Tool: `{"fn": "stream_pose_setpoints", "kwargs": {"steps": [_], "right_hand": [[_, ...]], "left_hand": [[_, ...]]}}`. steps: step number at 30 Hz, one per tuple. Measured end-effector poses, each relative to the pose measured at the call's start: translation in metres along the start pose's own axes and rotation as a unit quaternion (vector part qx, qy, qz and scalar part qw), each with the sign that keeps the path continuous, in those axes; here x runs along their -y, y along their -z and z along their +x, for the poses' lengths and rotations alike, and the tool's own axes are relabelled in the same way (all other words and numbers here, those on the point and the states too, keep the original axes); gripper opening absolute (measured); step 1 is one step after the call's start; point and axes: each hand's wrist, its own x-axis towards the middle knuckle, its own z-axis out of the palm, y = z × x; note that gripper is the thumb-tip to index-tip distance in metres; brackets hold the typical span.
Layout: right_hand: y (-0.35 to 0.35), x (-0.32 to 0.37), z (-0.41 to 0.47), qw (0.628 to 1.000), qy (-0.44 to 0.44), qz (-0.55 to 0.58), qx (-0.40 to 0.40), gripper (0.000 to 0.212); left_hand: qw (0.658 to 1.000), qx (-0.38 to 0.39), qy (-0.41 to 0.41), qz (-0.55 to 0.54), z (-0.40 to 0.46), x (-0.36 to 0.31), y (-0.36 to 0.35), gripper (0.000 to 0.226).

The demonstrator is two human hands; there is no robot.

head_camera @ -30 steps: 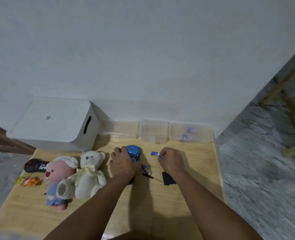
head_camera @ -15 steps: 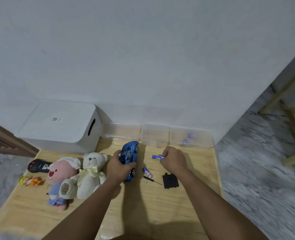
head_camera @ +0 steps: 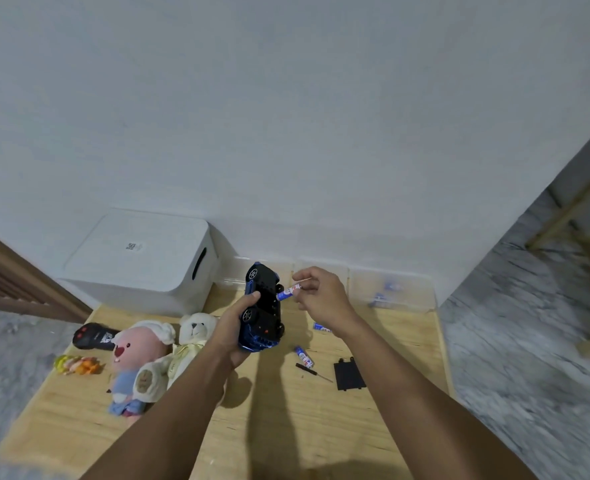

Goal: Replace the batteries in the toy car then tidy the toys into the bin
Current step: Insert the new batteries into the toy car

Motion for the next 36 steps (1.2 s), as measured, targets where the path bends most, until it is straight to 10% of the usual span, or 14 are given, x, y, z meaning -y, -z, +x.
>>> {"fn": "stream_pose_setpoints", "kwargs": {"steps": [36], "right_hand": [[-0.017,0.012,-0.005,0.982,0.063,0.020,-0.177,0.007]], "left_hand": [[0.988,0.032,-0.137,0.065,0.005,-0.008,-0.022,0.045]]}}
